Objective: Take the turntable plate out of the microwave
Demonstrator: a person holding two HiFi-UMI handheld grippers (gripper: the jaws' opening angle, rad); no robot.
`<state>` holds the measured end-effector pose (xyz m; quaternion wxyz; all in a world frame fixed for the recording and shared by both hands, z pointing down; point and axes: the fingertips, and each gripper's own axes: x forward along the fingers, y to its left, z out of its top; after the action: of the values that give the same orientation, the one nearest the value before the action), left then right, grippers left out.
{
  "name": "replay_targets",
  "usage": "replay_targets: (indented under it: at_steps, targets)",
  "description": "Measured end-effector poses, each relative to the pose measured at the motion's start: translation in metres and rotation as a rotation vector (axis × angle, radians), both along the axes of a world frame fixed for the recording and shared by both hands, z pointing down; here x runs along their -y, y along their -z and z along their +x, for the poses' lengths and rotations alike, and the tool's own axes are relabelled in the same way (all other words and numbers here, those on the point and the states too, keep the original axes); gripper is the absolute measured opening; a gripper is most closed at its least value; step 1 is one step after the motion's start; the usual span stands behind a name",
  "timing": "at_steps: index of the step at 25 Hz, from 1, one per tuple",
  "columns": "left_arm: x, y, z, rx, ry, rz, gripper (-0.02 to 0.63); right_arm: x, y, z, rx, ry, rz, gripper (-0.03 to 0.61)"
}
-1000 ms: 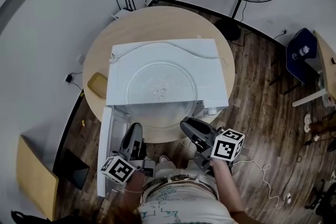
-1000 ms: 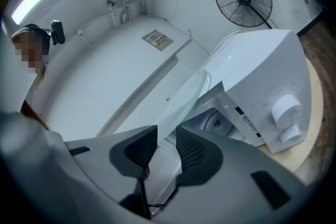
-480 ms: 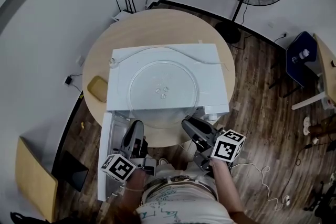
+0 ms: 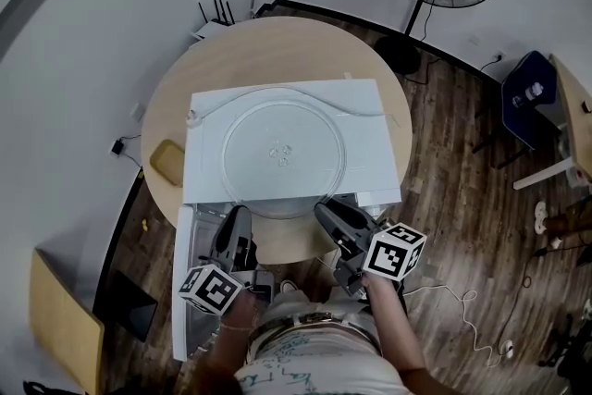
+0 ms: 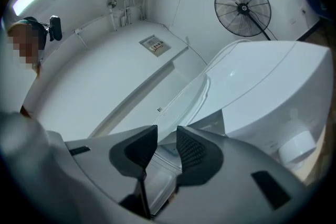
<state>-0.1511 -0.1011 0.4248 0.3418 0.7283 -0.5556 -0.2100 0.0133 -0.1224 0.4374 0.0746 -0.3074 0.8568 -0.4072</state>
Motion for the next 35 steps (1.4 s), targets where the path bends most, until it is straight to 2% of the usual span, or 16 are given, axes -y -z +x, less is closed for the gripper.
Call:
replay_targets:
  at_steps: [7,11,15,19,24,29,35]
  targets:
    - [0.001,0.0,-0.002,0.012,0.008,0.008,0.052,-0.001,0.0,0.001,-0.013,-0.009,0.003,0.106]
    - [-0.007,-0.001,-0.002,0.052,0.012,0.003,0.054,-0.008,-0.004,0.004,-0.105,0.011,0.051,0.107]
    - [-0.017,-0.005,0.01,0.083,-0.042,-0.012,0.054,-0.02,-0.007,0.001,-0.185,0.038,0.092,0.104]
    - [-0.028,-0.01,0.024,0.144,-0.09,-0.018,0.052,-0.031,-0.013,-0.008,-0.252,0.062,0.125,0.076]
    - [-0.046,-0.012,0.045,0.206,-0.166,-0.01,0.031,-0.052,-0.014,-0.027,-0.343,0.116,0.201,-0.005]
    - [-0.065,-0.004,0.059,0.29,-0.219,0.031,0.018,-0.078,-0.004,-0.051,-0.35,0.162,0.31,-0.008]
    - [-0.081,0.011,0.054,0.382,-0.229,0.089,0.017,-0.099,0.003,-0.07,-0.353,0.172,0.34,-0.008]
